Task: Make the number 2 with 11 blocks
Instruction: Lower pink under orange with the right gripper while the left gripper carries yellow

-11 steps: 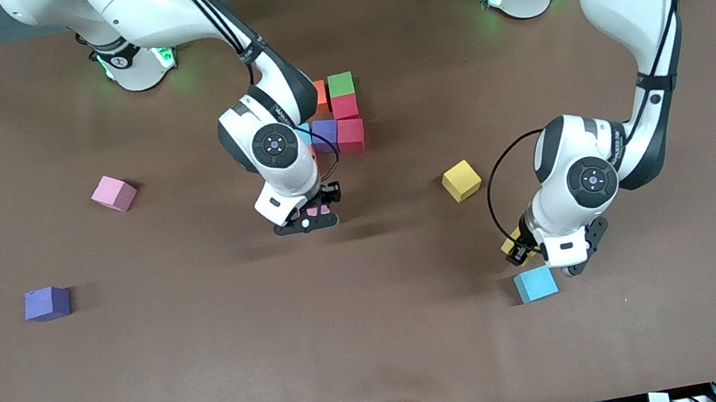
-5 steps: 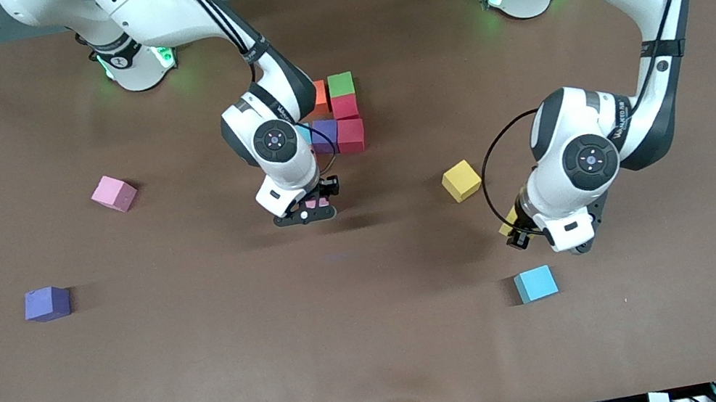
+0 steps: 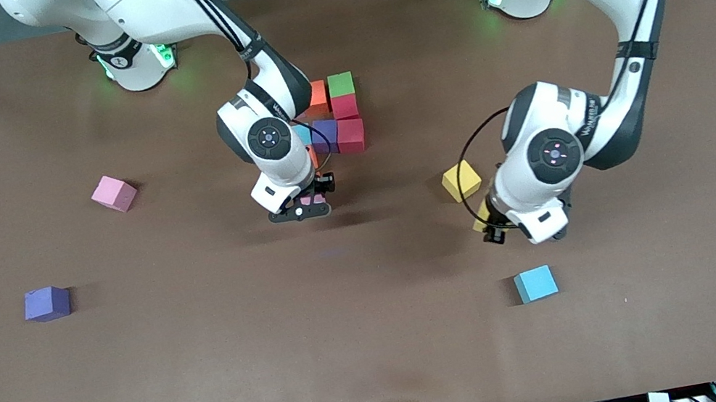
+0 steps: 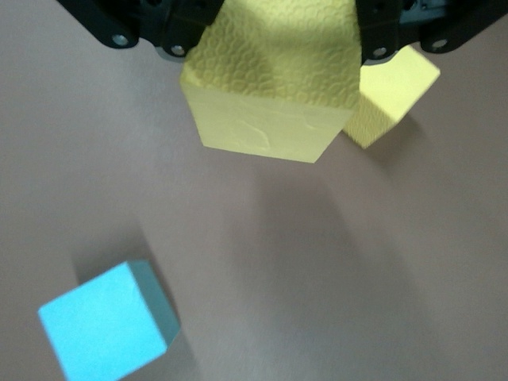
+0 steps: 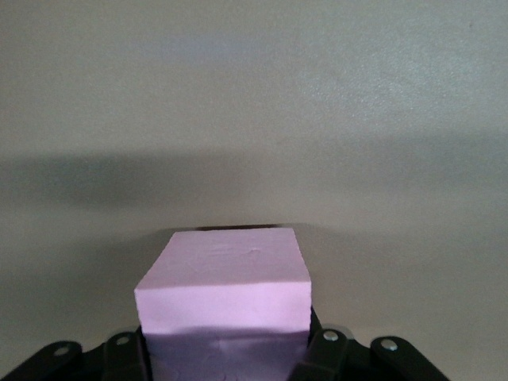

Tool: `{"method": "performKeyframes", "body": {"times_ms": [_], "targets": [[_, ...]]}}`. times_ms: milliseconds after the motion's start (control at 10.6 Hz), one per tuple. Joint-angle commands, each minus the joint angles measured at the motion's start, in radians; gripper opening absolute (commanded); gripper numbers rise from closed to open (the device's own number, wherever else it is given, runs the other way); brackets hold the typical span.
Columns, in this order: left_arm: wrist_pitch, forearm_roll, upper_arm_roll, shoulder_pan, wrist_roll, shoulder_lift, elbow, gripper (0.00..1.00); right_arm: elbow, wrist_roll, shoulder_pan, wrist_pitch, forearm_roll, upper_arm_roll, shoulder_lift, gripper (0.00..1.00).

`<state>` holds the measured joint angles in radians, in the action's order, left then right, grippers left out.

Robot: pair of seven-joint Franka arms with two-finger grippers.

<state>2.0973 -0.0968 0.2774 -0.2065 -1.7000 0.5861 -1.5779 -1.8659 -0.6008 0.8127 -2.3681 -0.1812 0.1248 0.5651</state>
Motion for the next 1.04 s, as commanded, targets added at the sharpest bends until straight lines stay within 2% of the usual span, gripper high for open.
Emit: {"method": "performKeyframes", "body": {"times_ms": [0, 660, 944], "targets": [[0.009, 0.025, 0.002, -0.043, -0.071, 0.006, -0.004, 0.03, -0.052, -0.008, 0.016, -0.014, -0.014, 0.006, -0.040, 0.38], [0.092, 0.020, 0.000, -0.227, -0.289, 0.066, -0.005, 0.03, -0.068, -0.008, 0.022, -0.017, -0.012, 0.006, -0.039, 0.38], [0.136, 0.020, -0.001, -0.249, -0.374, 0.095, -0.005, 0.03, -0.075, -0.008, 0.023, -0.017, -0.012, 0.003, -0.039, 0.38]]}}
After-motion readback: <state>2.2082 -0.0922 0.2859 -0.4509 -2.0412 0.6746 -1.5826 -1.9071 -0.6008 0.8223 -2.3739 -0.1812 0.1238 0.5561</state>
